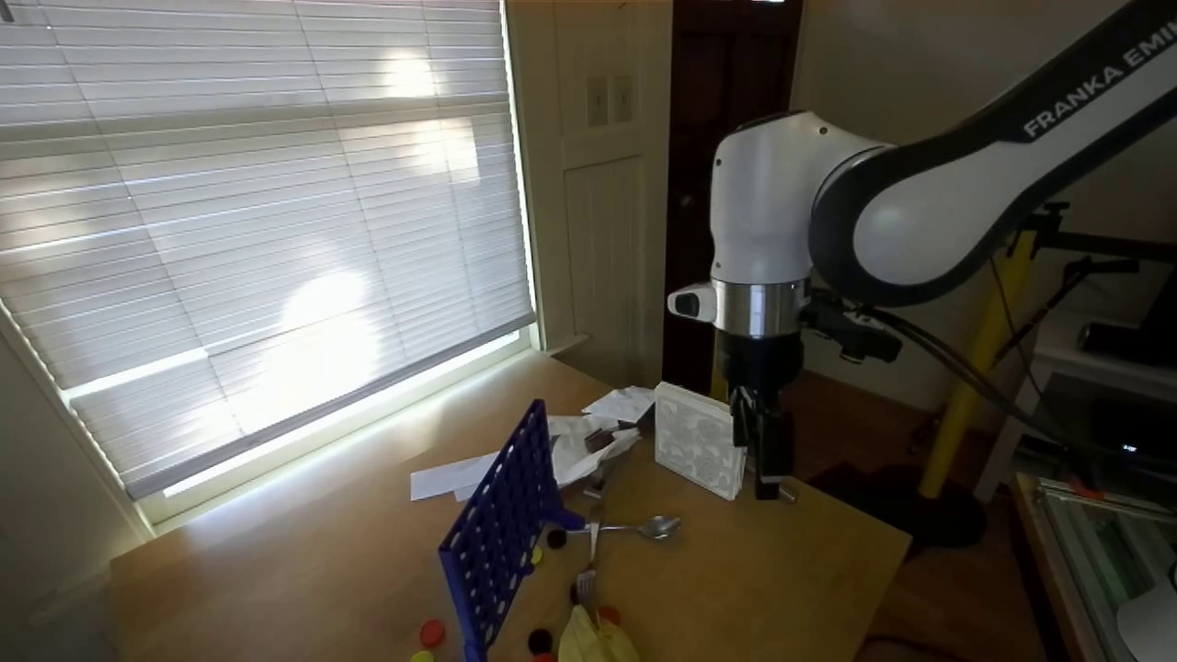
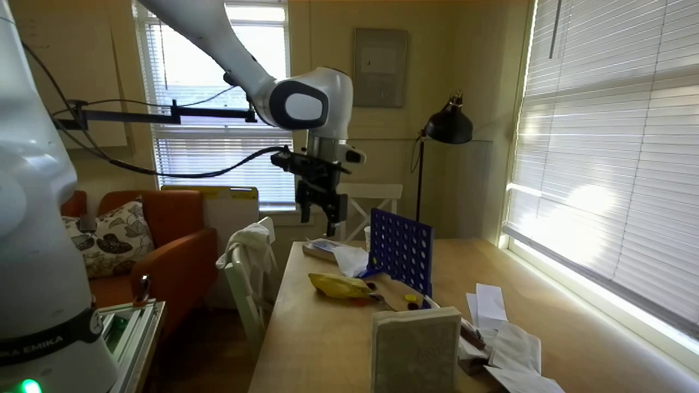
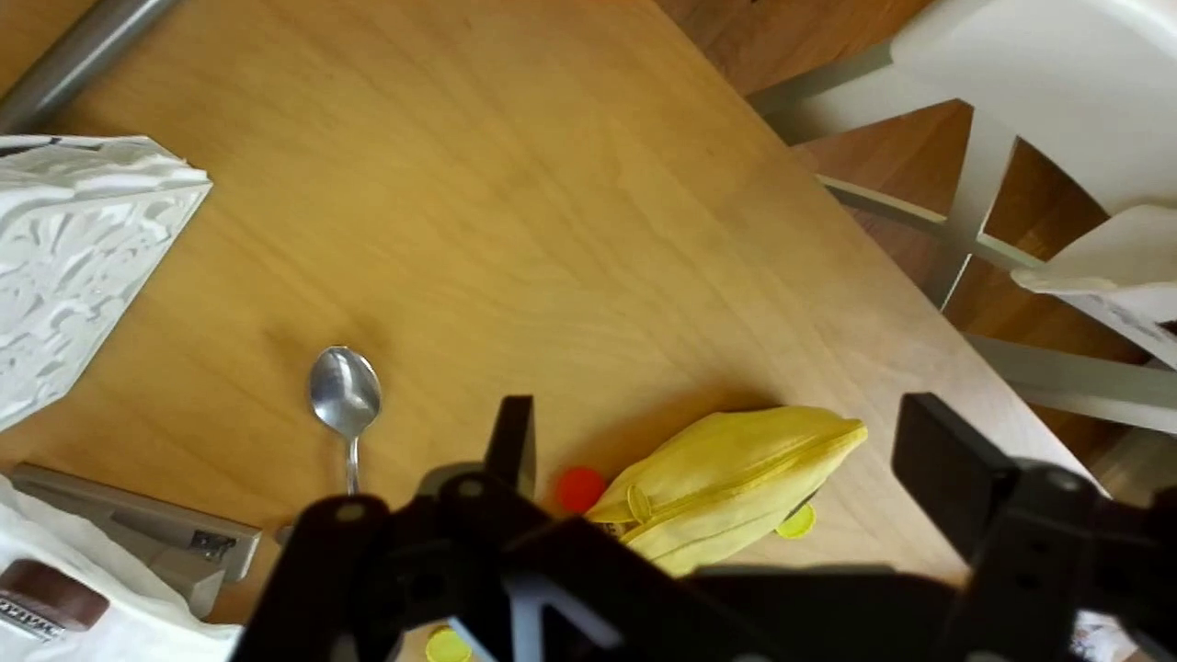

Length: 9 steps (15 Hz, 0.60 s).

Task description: Slightly move the yellow pencil case and the fork

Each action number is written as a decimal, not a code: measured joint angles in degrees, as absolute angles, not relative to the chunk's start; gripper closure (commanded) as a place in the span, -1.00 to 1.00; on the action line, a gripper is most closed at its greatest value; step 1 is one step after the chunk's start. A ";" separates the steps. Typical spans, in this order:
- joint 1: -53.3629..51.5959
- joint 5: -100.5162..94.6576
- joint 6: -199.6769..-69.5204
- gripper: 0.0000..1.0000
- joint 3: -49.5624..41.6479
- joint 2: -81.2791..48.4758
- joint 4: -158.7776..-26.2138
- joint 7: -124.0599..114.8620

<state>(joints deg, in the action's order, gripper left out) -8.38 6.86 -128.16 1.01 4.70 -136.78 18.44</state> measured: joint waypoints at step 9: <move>-7.57 -3.20 -137.71 -1.00 2.88 -3.58 -142.24 30.64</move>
